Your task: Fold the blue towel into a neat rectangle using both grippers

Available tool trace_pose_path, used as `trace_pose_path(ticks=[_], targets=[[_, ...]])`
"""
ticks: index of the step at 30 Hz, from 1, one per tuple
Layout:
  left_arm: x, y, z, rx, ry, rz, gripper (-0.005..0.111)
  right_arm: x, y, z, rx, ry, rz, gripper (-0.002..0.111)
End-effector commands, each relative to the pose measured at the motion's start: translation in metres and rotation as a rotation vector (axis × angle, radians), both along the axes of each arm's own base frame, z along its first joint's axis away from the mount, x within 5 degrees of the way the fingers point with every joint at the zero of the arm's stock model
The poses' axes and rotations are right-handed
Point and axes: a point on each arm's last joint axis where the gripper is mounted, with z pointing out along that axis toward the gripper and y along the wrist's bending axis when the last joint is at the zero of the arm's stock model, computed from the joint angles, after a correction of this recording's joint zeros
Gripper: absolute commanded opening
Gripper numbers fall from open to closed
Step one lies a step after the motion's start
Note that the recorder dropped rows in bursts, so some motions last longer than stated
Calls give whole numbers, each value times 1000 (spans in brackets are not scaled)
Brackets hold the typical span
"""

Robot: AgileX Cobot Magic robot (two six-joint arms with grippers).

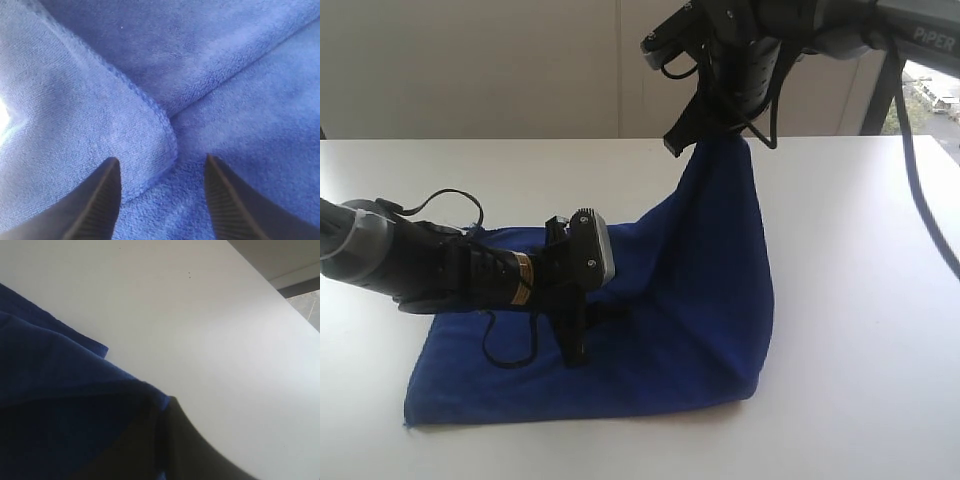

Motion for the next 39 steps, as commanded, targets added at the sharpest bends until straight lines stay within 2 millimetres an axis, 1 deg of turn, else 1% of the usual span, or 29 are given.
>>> trace_pose_path(ticks=[1, 7, 11, 15, 19, 21, 27, 34, 36, 39], targets=[[-1, 3, -1, 42, 0, -5, 56, -1, -3, 6, 10, -15, -11, 0], [-2, 2, 18, 5, -42, -10, 56, -1, -3, 6, 10, -15, -11, 0], [0, 5, 12, 58, -48, 2, 56, -1, -3, 6, 10, -15, -11, 0], [0, 5, 12, 64, -63, -6, 55, -1, -3, 6, 10, -15, -11, 0], [2, 4, 9, 63, -81, -8, 46, -1, -3, 6, 10, -15, -11, 0], [3, 3, 8, 63, -81, -10, 44, -1, -3, 6, 9, -14, -12, 0], [4, 0, 12, 16, -84, -10, 44, -1, -3, 6, 9, -14, -12, 0], [4, 0, 2, 18, -63, -11, 44, -2, -3, 6, 9, -12, -13, 0], [4, 0, 1, 20, -59, -11, 41, -2, -3, 6, 9, -12, -13, 0], [4, 0, 1, 20, -59, -11, 33, -2, -3, 6, 9, -12, -13, 0]])
